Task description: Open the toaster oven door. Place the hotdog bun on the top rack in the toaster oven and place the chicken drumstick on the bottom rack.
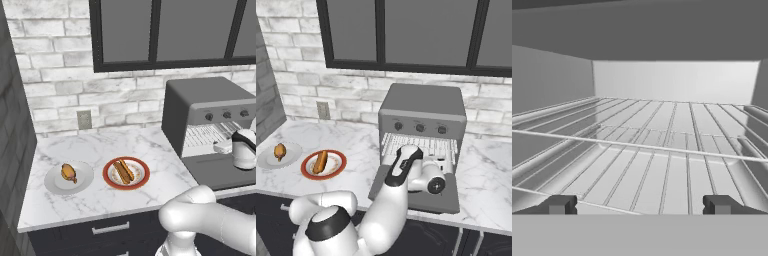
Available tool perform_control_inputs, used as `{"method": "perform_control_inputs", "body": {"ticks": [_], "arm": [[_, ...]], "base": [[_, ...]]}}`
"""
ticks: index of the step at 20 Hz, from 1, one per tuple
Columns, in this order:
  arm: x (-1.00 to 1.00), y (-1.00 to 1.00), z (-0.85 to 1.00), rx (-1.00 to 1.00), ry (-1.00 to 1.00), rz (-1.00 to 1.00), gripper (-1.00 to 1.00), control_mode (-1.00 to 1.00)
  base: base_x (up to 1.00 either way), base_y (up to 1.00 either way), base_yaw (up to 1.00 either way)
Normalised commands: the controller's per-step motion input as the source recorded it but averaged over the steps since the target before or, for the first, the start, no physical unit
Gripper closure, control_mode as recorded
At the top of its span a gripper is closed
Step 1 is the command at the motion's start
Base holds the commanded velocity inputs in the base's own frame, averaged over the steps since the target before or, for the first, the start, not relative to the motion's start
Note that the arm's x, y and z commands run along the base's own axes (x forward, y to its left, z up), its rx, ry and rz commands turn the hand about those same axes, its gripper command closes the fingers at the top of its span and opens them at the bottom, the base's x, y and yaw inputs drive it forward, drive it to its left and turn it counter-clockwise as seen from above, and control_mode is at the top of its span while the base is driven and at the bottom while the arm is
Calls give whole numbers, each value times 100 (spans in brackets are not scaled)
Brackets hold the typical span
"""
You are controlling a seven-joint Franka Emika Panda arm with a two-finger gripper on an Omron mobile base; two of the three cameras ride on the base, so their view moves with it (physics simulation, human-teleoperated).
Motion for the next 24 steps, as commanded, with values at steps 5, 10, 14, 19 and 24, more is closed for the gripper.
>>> {"method": "perform_control_inputs", "body": {"ticks": [5, 10, 14, 19, 24], "arm": [[13, -14, -10, 0, 0, -1, -100, -100], [16, -6, -5, 0, 0, 0, -100, -100], [18, 0, -3, 0, 0, 0, -100, -100], [19, 2, -17, 0, 0, 0, -100, -100], [20, 1, -15, 0, 0, 0, -100, -100]], "base": [[0, 0, 0], [0, 0, 0], [0, 0, 0], [0, 0, 0], [0, 0, 0]]}}
